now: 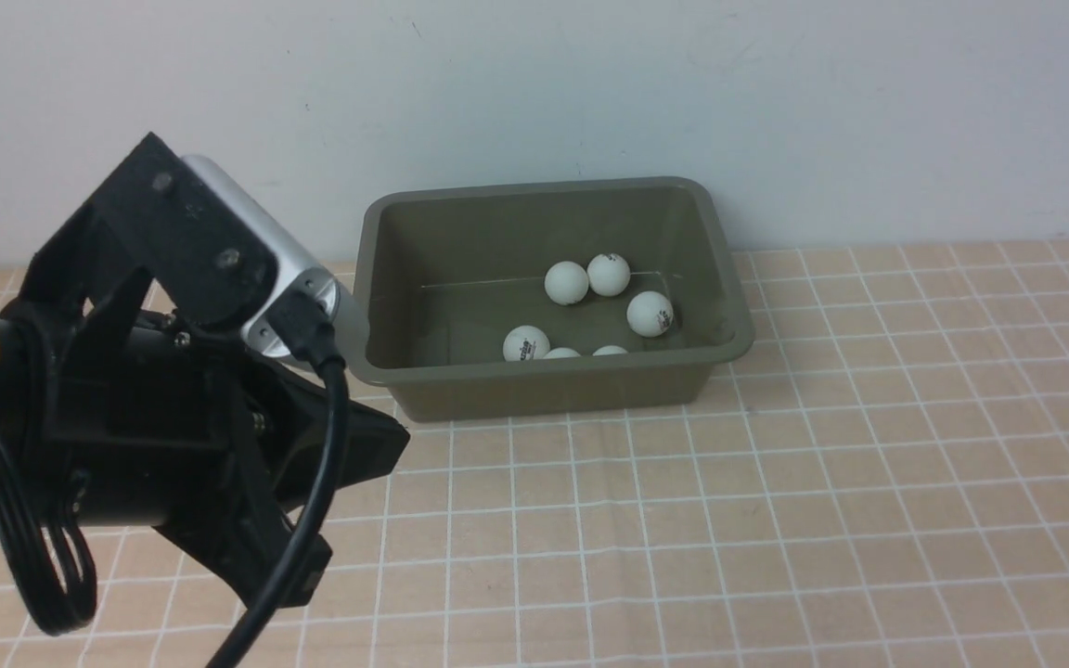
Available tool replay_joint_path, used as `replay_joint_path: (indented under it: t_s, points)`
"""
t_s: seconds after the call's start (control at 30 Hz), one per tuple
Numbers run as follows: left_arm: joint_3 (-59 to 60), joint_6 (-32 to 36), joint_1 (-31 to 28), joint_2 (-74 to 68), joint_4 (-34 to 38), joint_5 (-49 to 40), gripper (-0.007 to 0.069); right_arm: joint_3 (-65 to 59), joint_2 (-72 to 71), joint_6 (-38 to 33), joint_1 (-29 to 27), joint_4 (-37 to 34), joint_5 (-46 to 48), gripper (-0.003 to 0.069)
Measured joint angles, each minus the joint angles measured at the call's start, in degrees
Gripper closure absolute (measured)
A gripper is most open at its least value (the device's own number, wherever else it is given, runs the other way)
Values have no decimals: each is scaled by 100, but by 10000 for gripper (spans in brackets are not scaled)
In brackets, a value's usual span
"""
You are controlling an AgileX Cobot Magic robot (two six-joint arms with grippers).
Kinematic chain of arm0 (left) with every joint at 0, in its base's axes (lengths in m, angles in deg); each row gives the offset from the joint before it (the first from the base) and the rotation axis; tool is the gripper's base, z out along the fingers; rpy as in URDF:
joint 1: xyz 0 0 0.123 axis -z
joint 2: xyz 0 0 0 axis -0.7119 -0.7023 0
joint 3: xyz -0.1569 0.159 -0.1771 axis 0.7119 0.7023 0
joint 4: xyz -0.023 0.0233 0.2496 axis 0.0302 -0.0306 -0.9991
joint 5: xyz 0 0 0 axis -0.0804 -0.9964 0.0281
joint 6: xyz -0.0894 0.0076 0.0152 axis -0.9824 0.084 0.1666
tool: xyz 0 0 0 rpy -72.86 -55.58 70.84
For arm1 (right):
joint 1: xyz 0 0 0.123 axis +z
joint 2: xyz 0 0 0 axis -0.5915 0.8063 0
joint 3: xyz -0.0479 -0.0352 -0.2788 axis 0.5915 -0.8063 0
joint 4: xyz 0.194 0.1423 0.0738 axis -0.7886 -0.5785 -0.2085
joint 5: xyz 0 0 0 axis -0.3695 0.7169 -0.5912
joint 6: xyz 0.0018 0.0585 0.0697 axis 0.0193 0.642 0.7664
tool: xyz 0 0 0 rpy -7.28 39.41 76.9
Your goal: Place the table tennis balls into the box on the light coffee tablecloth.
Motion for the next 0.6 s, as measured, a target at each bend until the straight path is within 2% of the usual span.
replay_joint_path:
  t_s: [0.6]
  points:
    - [0, 432, 0, 0, 152, 518, 669, -4, 0, 98, 0, -6, 1138, 670]
